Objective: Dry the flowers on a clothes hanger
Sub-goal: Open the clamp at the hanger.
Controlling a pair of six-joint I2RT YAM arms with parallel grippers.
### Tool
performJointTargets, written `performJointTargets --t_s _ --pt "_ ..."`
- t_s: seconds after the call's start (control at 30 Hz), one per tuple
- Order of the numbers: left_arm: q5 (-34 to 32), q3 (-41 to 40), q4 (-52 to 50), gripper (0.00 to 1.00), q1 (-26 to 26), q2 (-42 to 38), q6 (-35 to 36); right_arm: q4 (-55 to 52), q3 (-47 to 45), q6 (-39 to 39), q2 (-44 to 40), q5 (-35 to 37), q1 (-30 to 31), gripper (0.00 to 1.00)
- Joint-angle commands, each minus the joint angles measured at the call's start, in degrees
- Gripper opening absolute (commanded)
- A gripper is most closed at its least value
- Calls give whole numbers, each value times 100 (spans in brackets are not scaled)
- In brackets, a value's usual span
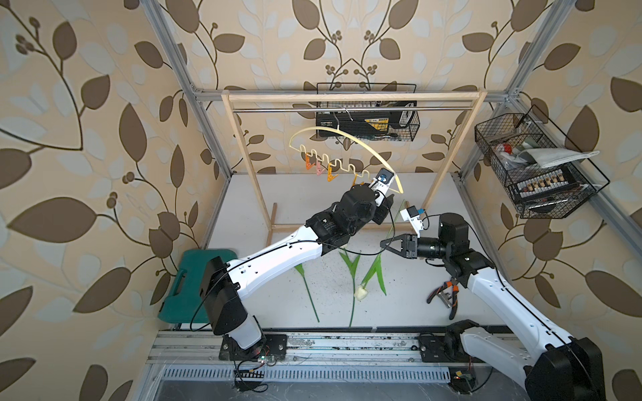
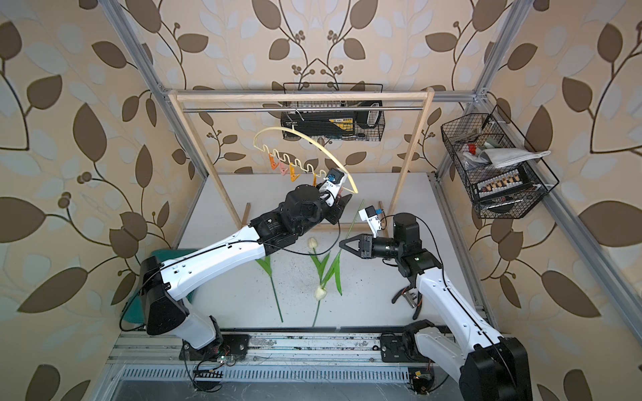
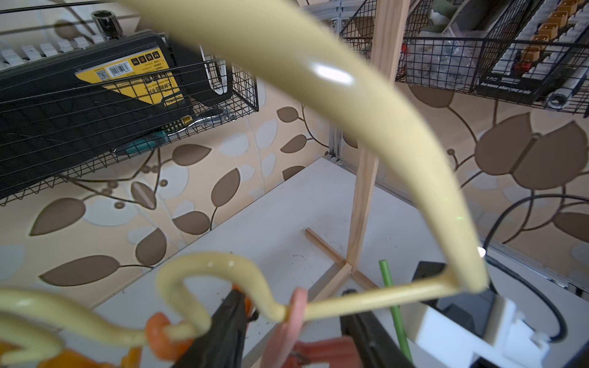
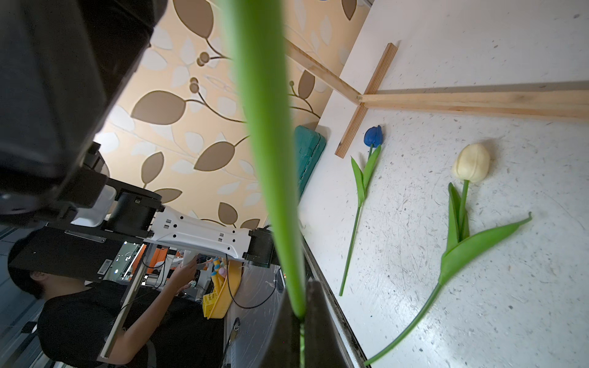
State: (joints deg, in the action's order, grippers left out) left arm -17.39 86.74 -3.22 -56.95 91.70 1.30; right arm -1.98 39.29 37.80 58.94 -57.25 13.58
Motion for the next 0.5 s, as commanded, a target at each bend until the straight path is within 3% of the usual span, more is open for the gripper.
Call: performJointTargets --t_s 0.0,0.47 --pt "104 267 208 56 43 -65 -8 -14 114 -123 -5 -128 -19 1" --pt "114 251 199 40 37 -89 -77 -5 136 -106 22 -119 -15 1"
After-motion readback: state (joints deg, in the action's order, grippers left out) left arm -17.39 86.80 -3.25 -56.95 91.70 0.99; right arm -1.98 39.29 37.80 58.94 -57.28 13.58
